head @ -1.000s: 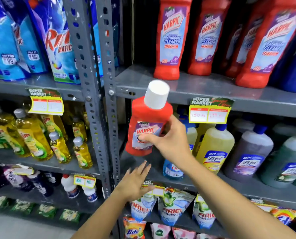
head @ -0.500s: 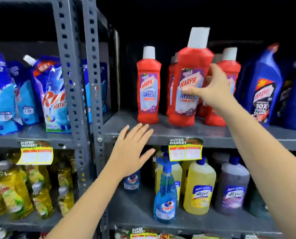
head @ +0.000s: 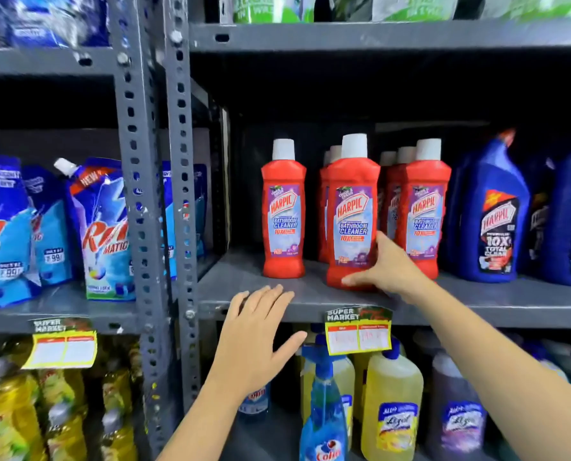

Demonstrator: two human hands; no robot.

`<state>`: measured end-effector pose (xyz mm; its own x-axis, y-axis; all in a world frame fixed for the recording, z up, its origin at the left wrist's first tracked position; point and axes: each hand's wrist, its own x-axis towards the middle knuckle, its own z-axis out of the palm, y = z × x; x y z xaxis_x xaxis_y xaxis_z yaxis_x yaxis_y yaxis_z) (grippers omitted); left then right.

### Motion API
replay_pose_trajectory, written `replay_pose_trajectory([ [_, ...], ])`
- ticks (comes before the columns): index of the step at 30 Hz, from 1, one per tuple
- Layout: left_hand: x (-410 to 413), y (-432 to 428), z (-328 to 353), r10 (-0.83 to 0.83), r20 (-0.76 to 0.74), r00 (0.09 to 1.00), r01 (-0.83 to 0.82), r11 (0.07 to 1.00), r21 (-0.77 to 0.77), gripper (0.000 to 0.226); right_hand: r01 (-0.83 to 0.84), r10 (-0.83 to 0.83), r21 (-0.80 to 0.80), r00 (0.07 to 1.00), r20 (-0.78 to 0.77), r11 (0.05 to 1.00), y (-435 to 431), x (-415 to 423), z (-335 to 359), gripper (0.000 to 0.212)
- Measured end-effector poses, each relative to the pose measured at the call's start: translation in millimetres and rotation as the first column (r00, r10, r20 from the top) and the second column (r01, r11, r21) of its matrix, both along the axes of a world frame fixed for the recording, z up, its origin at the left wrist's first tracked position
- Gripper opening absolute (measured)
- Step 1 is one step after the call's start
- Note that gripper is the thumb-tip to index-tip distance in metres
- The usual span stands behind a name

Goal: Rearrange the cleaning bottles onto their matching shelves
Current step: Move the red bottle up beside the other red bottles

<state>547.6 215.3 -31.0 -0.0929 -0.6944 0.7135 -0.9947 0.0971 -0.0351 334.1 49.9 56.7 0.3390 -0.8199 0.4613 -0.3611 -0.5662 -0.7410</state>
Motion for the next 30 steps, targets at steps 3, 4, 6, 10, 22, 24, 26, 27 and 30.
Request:
replay_pose_trajectory([
  [3,0,0,-1,-0.01,-0.008,1.0,0.01,1.0,-0.002,0.06,0.025,-0.025,0.004,1.0,-0.008,1.0,-4,0,-6,0.086],
  [4,0,0,-1,-0.013,-0.009,1.0,0.013,1.0,-0.002,0.061,0.028,-0.028,0.007,1.0,-0.012,1.0,-6,2,-5,0.084],
  [6,0,0,-1,-0.018,-0.01,1.0,0.018,1.0,-0.004,0.061,0.048,-0.048,0.004,0.998,-0.035,0.999,-11,5,-3,0.082],
  [10,-1,2,0,-0.018,-0.002,1.0,0.018,1.0,-0.005,0.062,0.088,-0.086,0.034,0.995,-0.051,0.996,-25,14,0,0.082],
  [22,0,0,-2,-0.029,-0.018,0.999,0.029,1.0,-0.005,0.061,-0.133,0.109,0.207,0.987,0.122,0.969,-49,12,-6,0.068],
  [24,-1,0,-2,-0.03,-0.019,0.999,0.03,1.0,-0.005,0.061,-0.157,0.131,0.22,0.983,0.129,0.963,-50,12,-6,0.068],
  [26,-1,-1,-3,-0.027,-0.017,1.0,0.027,1.0,-0.005,0.061,-0.166,0.139,0.223,0.982,0.129,0.961,-50,11,-6,0.07],
  [27,-1,-1,-3,-0.026,-0.016,1.0,0.026,1.0,-0.004,0.06,-0.171,0.144,0.223,0.981,0.131,0.96,-49,11,-7,0.072],
  [30,-1,-1,-3,-0.023,-0.015,1.0,0.023,1.0,-0.003,0.06,-0.181,0.154,0.222,0.979,0.135,0.958,-48,12,-8,0.073],
])
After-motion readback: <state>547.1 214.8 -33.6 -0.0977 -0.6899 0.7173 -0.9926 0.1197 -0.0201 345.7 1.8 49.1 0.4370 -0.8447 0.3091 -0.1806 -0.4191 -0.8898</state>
